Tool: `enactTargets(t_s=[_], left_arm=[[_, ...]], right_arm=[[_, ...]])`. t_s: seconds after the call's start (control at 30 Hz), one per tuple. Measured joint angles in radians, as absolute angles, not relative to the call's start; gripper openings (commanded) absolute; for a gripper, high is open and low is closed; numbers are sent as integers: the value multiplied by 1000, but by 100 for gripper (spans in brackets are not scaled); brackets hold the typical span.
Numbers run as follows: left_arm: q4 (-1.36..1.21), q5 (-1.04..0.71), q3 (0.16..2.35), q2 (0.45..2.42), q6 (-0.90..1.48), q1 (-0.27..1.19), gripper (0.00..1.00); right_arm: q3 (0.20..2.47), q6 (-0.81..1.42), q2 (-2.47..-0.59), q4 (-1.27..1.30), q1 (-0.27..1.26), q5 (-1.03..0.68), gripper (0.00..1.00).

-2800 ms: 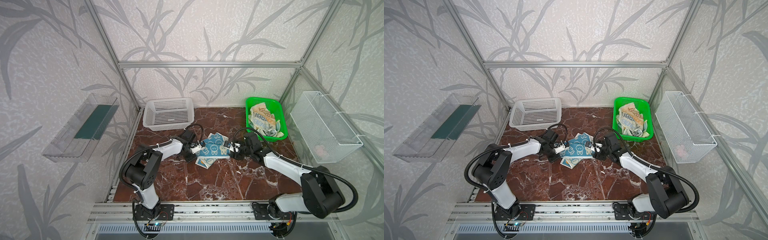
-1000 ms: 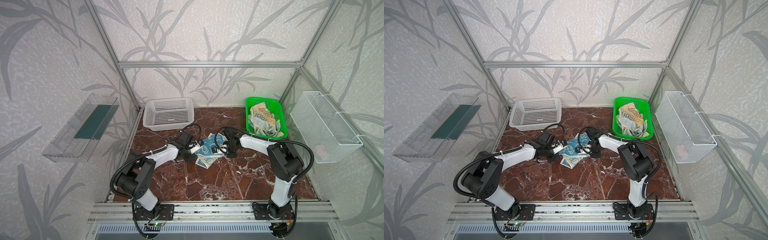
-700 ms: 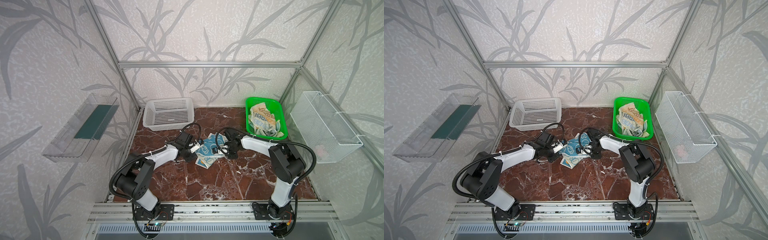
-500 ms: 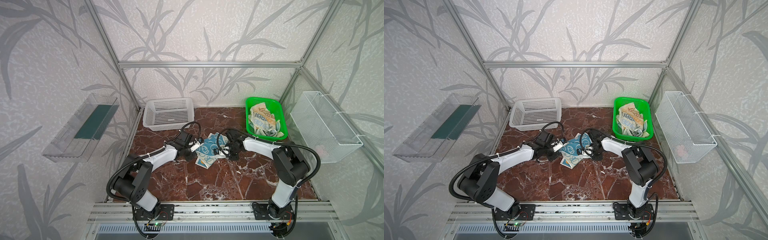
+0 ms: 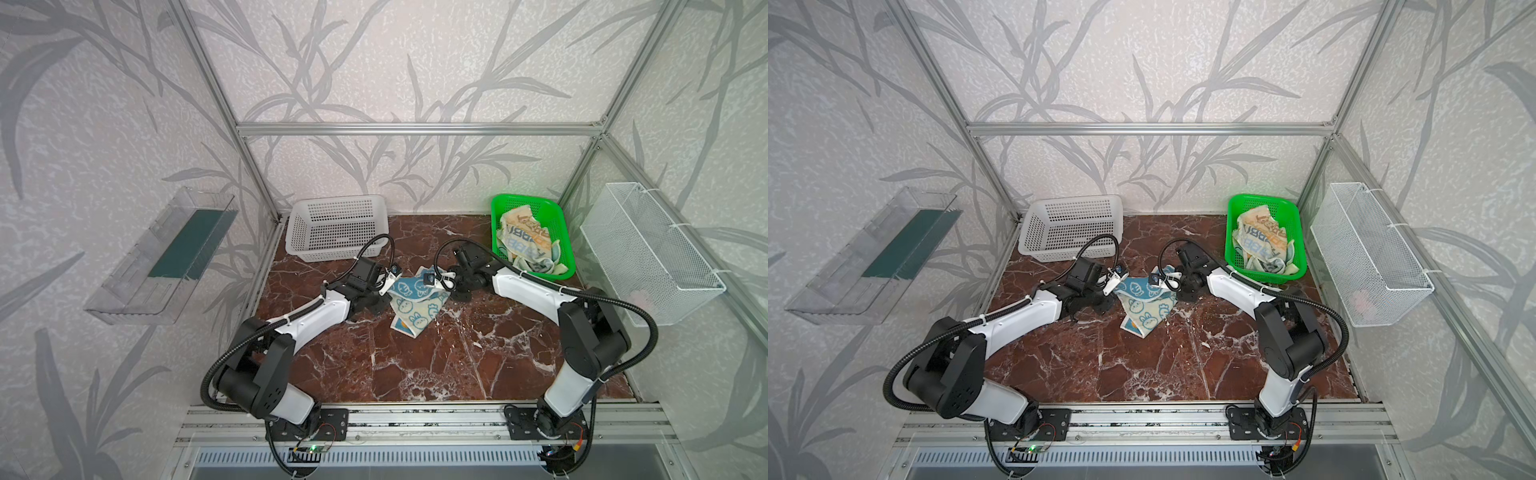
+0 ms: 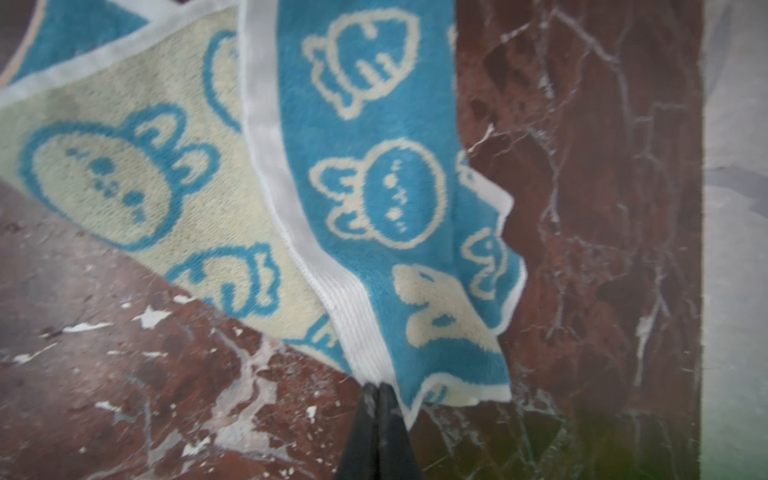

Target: Fold and stack the towels

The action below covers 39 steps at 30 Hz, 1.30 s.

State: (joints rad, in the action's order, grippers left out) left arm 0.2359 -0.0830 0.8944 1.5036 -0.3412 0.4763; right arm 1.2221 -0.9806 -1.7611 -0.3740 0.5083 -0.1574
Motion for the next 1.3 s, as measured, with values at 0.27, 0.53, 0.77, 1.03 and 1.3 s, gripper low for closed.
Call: enactTargets(t_s=[0.27, 0.53, 0.77, 1.03, 1.3], left_arm=[[247, -48, 1003, 1630, -249, 476, 0], [295, -31, 1067, 1724, -215, 476, 0], [315, -23, 1079, 1724, -206, 477, 0], [323, -24, 1079, 1724, -206, 477, 0], [328, -23, 1079, 1724, -207, 477, 0]], right_arm=[[1382, -931, -1895, -333, 504, -148, 0], [1386, -961, -1997, -326, 498, -146, 4], [1380, -1002, -2004, -256, 476, -167, 29], [1341, -1077, -2004, -211, 469, -218, 33], [1317, -1127, -2000, -188, 459, -262, 35]])
